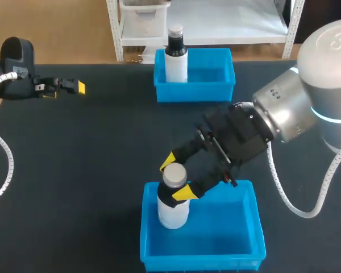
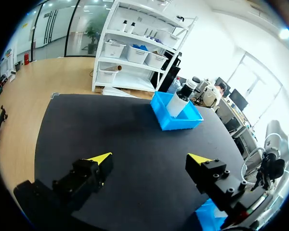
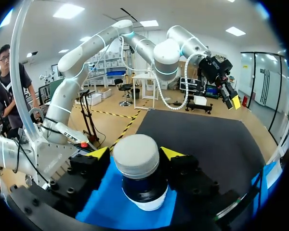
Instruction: Pick up the bottle, and place it in the far bin if it is heavy, or in the near bin if it is light.
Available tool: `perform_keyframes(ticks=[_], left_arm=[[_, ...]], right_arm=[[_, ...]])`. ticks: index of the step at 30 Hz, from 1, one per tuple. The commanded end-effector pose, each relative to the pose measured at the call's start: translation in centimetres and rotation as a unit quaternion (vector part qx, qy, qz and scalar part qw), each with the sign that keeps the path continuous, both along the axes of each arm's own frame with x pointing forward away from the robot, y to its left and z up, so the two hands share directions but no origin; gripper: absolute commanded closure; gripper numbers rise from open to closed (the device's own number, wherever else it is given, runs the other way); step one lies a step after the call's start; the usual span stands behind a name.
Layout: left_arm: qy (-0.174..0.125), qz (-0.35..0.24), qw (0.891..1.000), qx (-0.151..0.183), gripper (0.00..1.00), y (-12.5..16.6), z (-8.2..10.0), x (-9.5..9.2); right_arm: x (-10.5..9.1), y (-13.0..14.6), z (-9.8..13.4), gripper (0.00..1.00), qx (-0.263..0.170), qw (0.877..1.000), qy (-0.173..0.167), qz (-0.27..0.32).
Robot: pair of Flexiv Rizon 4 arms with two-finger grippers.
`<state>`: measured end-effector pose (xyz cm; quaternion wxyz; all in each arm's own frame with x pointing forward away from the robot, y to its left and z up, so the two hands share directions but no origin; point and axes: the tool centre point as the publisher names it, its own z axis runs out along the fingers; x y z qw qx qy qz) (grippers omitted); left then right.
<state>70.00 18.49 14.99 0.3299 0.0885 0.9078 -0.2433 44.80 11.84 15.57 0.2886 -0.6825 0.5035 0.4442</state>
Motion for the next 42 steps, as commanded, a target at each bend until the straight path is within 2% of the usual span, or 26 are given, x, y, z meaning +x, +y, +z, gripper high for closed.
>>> perform_keyframes(ticks=[1,7,11,18,26,32,38,42], left_arm=[[0.0,0.0,1.0,0.0,0.0,0.0,0.0,0.0],[0.0,0.0,1.0,0.0,0.0,0.0,0.0,0.0],[0.0,0.0,1.0,0.0,0.0,0.0,0.0,0.0],[0.0,0.0,1.0,0.0,0.0,0.0,0.0,0.0],[0.0,0.0,1.0,0.0,0.0,0.0,0.0,0.0],[0.0,0.0,1.0,0.0,0.0,0.0,0.0,0.0],[0.0,0.0,1.0,0.0,0.0,0.0,0.0,0.0],[0.0,0.0,1.0,0.0,0.0,0.0,0.0,0.0]], right_arm=[[0.5,-0.1,-0.1,0.0,0.004,1.0,0.002,0.001],[1.2,-1.3,0.5,0.0,-0.014,1.0,0.011,-0.011],[2.3,-3.8,1.0,0.0,-0.027,0.999,0.036,-0.03],[4.7,-9.0,2.3,0.0,-0.048,0.991,0.06,-0.105],[7.7,-13.3,3.6,0.0,-0.065,0.974,0.071,-0.205],[9.9,-16.0,3.8,0.0,-0.095,0.96,0.089,-0.247],[12.3,-18.9,3.2,0.0,-0.123,0.946,0.126,-0.272],[12.3,-18.9,3.2,0.0,-0.123,0.946,0.126,-0.272]])
